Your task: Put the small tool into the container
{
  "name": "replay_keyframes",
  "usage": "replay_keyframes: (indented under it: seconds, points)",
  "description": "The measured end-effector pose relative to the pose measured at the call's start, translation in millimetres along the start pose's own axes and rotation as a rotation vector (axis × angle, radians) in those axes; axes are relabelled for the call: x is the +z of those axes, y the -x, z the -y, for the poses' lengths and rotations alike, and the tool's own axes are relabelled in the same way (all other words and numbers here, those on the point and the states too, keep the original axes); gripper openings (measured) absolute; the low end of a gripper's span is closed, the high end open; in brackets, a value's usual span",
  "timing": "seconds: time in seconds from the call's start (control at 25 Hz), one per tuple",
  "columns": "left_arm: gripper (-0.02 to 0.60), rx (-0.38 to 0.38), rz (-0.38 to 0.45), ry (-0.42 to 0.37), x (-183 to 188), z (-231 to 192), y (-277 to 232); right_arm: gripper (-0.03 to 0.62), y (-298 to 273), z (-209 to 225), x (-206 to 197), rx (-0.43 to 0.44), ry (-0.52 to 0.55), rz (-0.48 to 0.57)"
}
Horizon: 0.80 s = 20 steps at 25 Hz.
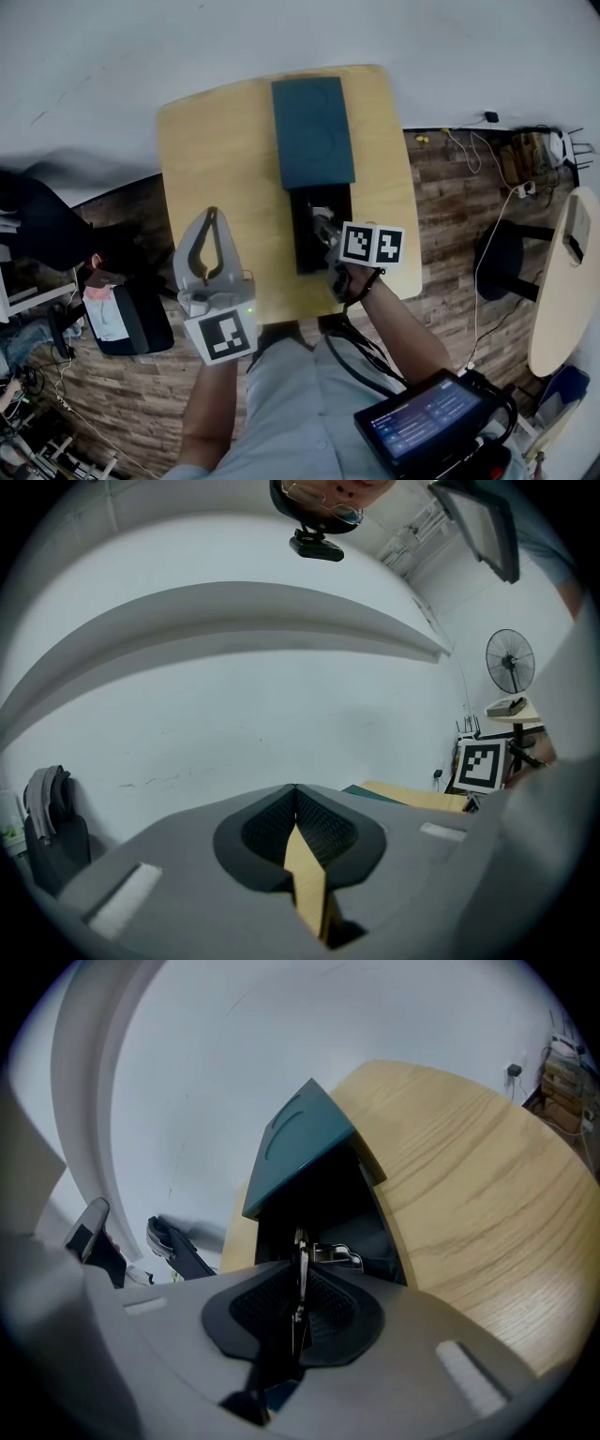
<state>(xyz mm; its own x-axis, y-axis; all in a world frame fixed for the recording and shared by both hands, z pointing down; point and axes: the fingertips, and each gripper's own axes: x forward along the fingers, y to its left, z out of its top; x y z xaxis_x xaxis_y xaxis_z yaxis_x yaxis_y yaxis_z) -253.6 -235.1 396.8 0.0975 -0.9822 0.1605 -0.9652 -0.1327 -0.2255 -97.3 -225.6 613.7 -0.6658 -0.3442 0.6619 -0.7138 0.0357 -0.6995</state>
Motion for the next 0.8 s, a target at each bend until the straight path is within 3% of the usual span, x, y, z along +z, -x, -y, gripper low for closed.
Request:
replay_keyframes:
  seconds: [0.08, 0.24, 0.48, 0.64, 0.8]
  points:
    - [0.011, -0.001, 0.001, -0.009, 2, 2, 3, 0.068, 3, -4, -1, 0.003, 0.022, 0.003]
    - [0.011, 0.0, 0.008, -0.013, 3, 1, 3, 0.204, 2, -16, -3, 0.024, 0.056, -0.015]
    - [0.011, -0.008, 0.008, -0.012, 4, 4, 2, 0.267, 7, -16, -14, 0.014, 0.102, -0.078]
    - [0.011, -0.014, 0.015, -0.008, 6, 6, 1, 0.287, 5, -20, -23, 0.003, 0.212, -0.161]
    - [0.011, -0.012, 0.02, 0.002, 9, 5, 2, 0.328, 6, -23, -31, 0.031, 0.235, -0.256]
